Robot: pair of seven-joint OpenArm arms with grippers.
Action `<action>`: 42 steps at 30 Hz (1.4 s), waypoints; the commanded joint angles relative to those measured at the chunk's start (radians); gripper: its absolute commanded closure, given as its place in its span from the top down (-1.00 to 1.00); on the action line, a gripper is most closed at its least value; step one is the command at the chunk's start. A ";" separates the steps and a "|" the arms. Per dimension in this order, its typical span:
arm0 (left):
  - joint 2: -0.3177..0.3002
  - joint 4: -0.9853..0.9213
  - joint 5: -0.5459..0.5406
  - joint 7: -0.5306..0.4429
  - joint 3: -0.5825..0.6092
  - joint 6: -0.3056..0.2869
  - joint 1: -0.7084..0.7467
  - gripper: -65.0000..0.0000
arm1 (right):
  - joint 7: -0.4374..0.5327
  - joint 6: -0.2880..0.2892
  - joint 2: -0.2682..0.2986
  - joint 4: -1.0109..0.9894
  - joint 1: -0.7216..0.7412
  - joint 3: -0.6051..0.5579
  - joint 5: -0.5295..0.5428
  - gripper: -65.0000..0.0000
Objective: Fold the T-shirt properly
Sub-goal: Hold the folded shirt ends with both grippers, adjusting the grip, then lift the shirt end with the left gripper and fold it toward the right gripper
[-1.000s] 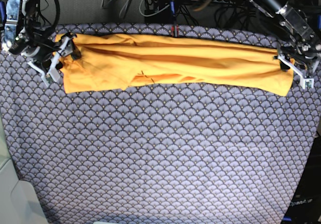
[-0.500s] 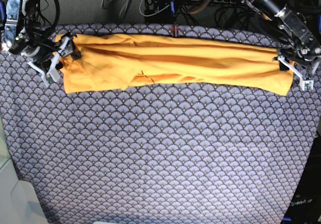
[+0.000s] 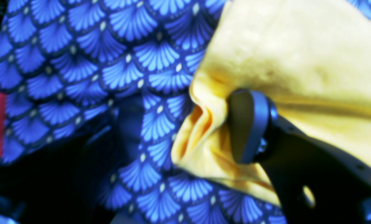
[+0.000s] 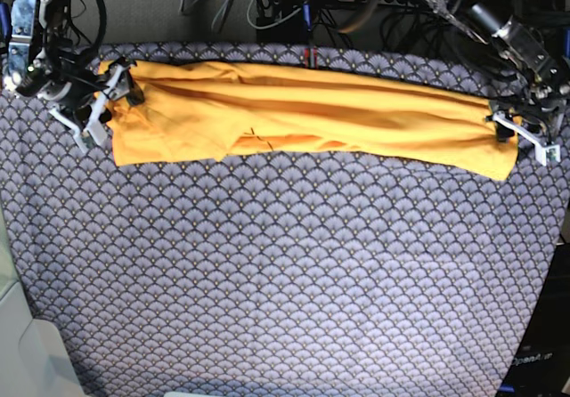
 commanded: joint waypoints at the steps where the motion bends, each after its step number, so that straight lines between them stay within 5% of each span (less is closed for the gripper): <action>1: 0.067 -0.100 0.135 0.165 0.024 -0.015 0.010 0.33 | 0.008 -0.001 0.013 0.011 0.004 0.004 0.004 0.33; 14: 0.067 -0.187 0.138 0.167 0.024 -0.015 0.020 0.31 | 0.008 -0.001 0.013 0.014 0.005 0.004 0.004 0.33; 22: 0.053 -0.288 0.138 0.167 0.024 -0.015 0.020 -0.82 | 0.007 -0.001 0.013 0.009 0.030 0.004 0.004 0.33; 25: 0.053 -0.288 0.138 0.165 0.024 -0.015 0.055 -1.00 | 0.000 -0.001 0.013 0.008 0.017 0.004 0.004 0.33; 42: 0.061 -0.112 0.138 0.152 0.025 -0.015 0.099 -1.00 | 0.007 -0.001 0.004 0.009 0.011 0.005 0.005 0.33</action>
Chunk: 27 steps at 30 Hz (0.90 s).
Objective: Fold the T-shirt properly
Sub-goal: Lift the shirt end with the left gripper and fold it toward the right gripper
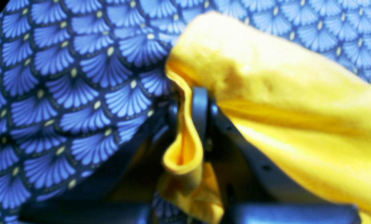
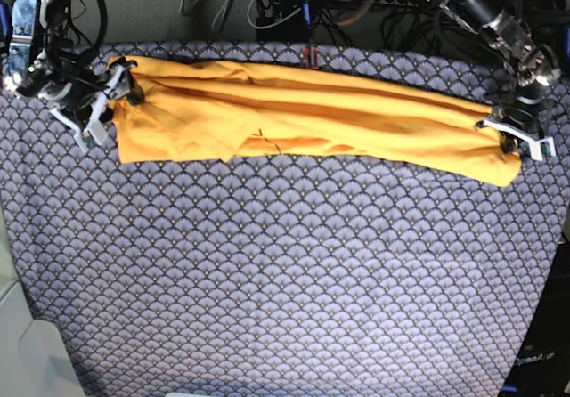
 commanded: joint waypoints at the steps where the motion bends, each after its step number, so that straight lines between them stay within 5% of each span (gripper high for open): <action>1: 0.043 -0.020 0.183 0.425 0.009 -0.036 0.049 -1.00 | 0.011 -0.001 0.010 0.016 0.006 0.007 0.006 0.33; 7: 0.045 0.133 0.183 0.431 0.083 -0.036 0.050 -1.00 | 0.011 -0.001 0.001 0.016 0.009 0.007 0.006 0.33; 17: 0.092 0.423 0.180 0.597 0.273 -0.036 0.067 -1.00 | 0.009 -0.001 -0.002 0.013 0.012 0.005 0.006 0.33; 27: 0.123 0.581 0.180 0.609 0.364 -0.036 0.064 -1.00 | 0.009 -0.001 -0.002 0.013 0.012 0.005 0.006 0.33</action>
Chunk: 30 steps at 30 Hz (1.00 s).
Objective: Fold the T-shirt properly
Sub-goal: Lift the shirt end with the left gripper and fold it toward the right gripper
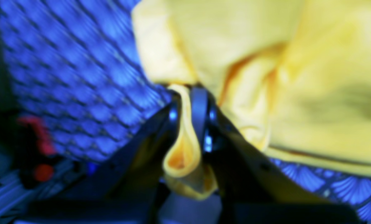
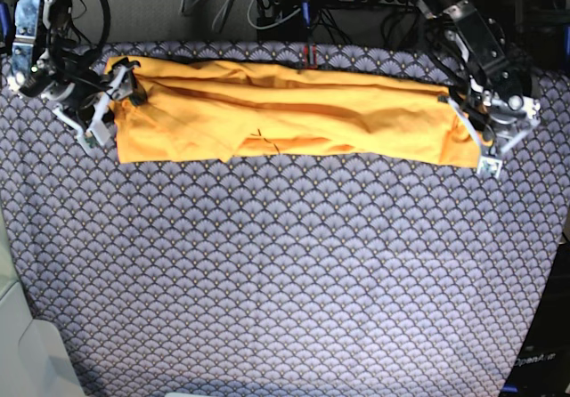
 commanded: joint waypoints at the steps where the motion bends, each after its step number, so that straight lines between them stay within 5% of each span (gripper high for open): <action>1: 0.011 0.041 -0.006 0.013 0.014 0.002 -0.020 -1.00 | 0.012 -0.001 0.011 0.013 0.006 0.005 0.013 0.33; 14: 0.022 0.251 -0.003 0.281 0.383 0.002 0.012 -1.00 | 0.012 -0.001 0.014 0.013 0.009 0.005 0.013 0.33; 30: 0.071 0.254 0.003 0.298 0.663 0.002 0.026 -1.00 | 0.005 -0.001 0.011 0.013 0.020 0.005 0.011 0.33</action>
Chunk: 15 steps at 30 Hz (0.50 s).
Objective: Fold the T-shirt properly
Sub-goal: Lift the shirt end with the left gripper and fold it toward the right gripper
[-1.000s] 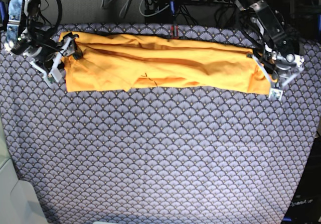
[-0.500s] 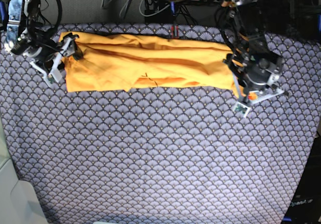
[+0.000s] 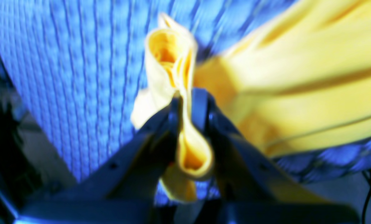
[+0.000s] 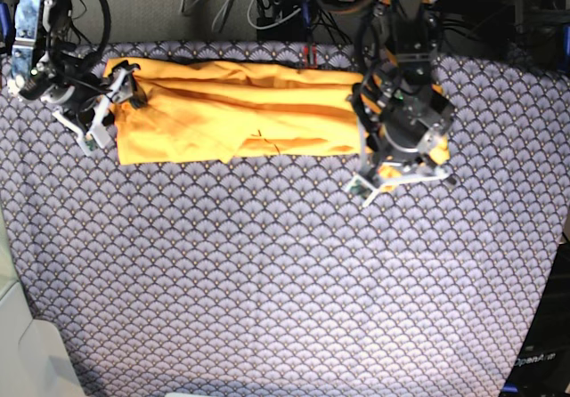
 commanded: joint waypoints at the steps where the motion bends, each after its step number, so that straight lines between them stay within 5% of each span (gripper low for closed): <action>1: 0.009 0.020 0.003 -0.006 0.022 0.002 -0.014 -1.00 | 0.015 -0.001 0.013 0.013 0.008 0.006 0.011 0.33; 7: 0.009 0.020 0.004 -0.004 0.203 0.002 -0.007 -1.00 | 0.015 -0.001 0.013 0.013 0.008 0.006 0.011 0.33; 15: 0.009 0.020 0.136 0.031 0.438 0.002 0.008 -1.00 | 0.015 -0.001 0.013 0.013 0.006 0.006 0.011 0.33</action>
